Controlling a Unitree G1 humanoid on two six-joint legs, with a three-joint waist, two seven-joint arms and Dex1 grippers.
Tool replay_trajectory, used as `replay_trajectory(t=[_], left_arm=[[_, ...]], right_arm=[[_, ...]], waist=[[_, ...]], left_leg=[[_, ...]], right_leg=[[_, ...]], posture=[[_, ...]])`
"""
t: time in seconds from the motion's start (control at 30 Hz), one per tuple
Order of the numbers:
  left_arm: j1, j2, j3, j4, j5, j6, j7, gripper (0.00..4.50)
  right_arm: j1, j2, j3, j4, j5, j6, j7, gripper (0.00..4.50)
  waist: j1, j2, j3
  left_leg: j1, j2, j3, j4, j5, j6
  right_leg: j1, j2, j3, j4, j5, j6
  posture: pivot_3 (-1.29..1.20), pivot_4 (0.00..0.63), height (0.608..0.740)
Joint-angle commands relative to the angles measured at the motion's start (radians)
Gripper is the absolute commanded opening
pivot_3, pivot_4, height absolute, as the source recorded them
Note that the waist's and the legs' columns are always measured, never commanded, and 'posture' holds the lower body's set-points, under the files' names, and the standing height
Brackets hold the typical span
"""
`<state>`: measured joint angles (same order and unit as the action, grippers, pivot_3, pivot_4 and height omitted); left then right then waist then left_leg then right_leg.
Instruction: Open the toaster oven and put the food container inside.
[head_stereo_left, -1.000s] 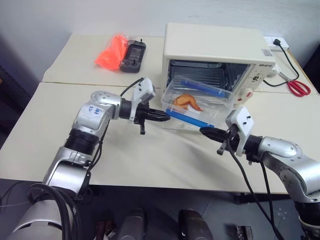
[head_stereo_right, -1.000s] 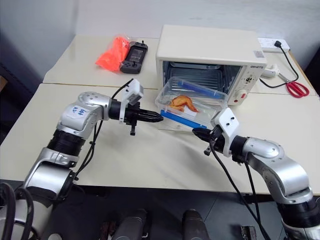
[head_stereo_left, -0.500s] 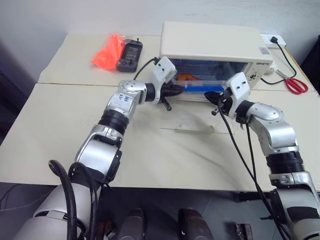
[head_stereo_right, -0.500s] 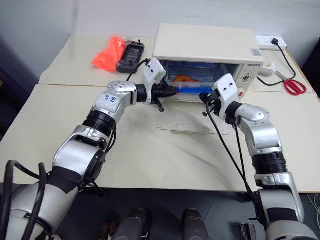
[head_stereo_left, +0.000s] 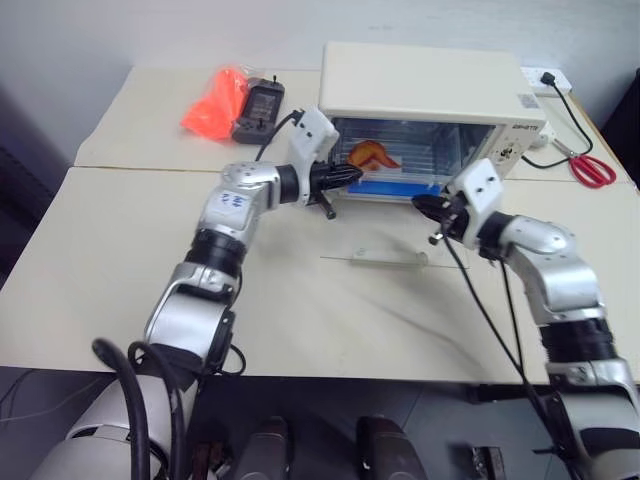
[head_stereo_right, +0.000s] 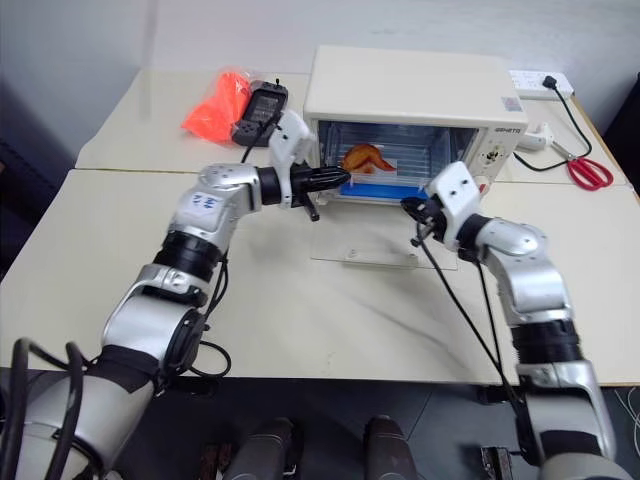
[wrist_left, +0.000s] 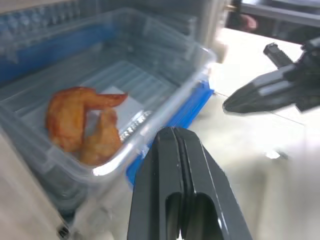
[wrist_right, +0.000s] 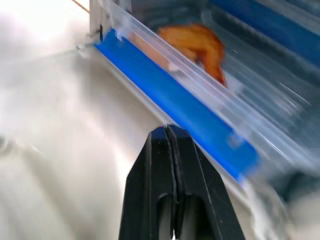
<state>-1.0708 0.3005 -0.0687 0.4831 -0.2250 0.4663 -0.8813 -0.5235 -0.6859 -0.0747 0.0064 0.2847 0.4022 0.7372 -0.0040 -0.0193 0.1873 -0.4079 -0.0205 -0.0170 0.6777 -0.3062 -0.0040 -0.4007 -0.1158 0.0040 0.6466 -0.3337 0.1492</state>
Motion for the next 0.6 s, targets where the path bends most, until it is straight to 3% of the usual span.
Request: replay_trajectory(t=[0.03,0.1,0.17,0.2,0.27,0.43,0.6], left_arm=[[0.039,0.069,0.039,-0.283,-0.121,0.182,-0.061,0.0],[0.071,0.121,0.063,-0.374,-0.164,0.254,-0.073,0.0],[0.097,0.177,0.087,-0.437,-0.201,0.311,-0.083,0.0],[0.108,0.206,0.096,-0.46,-0.218,0.333,-0.095,0.29],[0.128,0.259,0.103,-0.498,-0.238,0.347,-0.122,0.41],[0.16,0.326,0.135,-0.546,-0.303,0.386,-0.149,1.82],[0.189,0.372,0.137,-0.6,-0.345,0.384,-0.18,3.34]], right_arm=[[0.085,-0.063,-0.119,-0.186,0.076,0.086,0.009,0.01],[0.164,-0.087,-0.187,-0.261,0.117,0.157,0.002,0.01],[0.261,-0.105,-0.257,-0.349,0.157,0.219,-0.001,0.36],[0.312,-0.112,-0.287,-0.396,0.174,0.241,0.003,0.65],[0.41,-0.116,-0.34,-0.486,0.205,0.279,0.008,1.06],[0.575,-0.036,-0.45,-0.644,0.351,0.414,-0.061,2.59],[0.674,0.014,-0.401,-0.7,0.28,0.39,-0.16,4.28]], waist=[[0.0,0.0,0.0],[0.002,0.0,0.0],[0.002,0.0,0.0],[0.003,0.0,0.0],[0.003,0.0,0.0],[0.004,0.0,0.0],[0.004,0.0,0.0]], left_leg=[[0.0,0.0,0.0,0.001,0.0,0.0],[0.0,0.001,0.0,0.001,0.0,-0.001],[0.002,0.003,-0.001,0.002,0.0,-0.001],[0.002,0.003,0.0,0.002,0.001,-0.001],[0.003,0.002,-0.001,0.002,0.0,-0.001],[0.003,0.003,-0.001,0.002,0.0,0.0],[0.003,0.003,-0.001,0.002,0.0,0.0]], right_leg=[[0.0,0.0,0.0,0.0,0.0,0.0],[0.001,0.0,0.001,0.001,0.0,0.0],[0.003,0.001,0.001,0.001,0.0,0.0],[0.003,0.001,0.001,0.001,0.0,0.0],[0.005,0.001,0.001,0.0,0.0,0.0],[0.006,0.0,0.001,0.0,0.0,0.0],[0.006,0.001,0.002,-0.001,0.0,0.0]], posture=[[0.0,0.15,0.74],[0.0,0.15,0.74],[0.0,0.15,0.74],[0.0,0.15,0.74],[0.0,0.15,0.74],[0.0,0.15,0.74],[0.0,0.15,0.74]])
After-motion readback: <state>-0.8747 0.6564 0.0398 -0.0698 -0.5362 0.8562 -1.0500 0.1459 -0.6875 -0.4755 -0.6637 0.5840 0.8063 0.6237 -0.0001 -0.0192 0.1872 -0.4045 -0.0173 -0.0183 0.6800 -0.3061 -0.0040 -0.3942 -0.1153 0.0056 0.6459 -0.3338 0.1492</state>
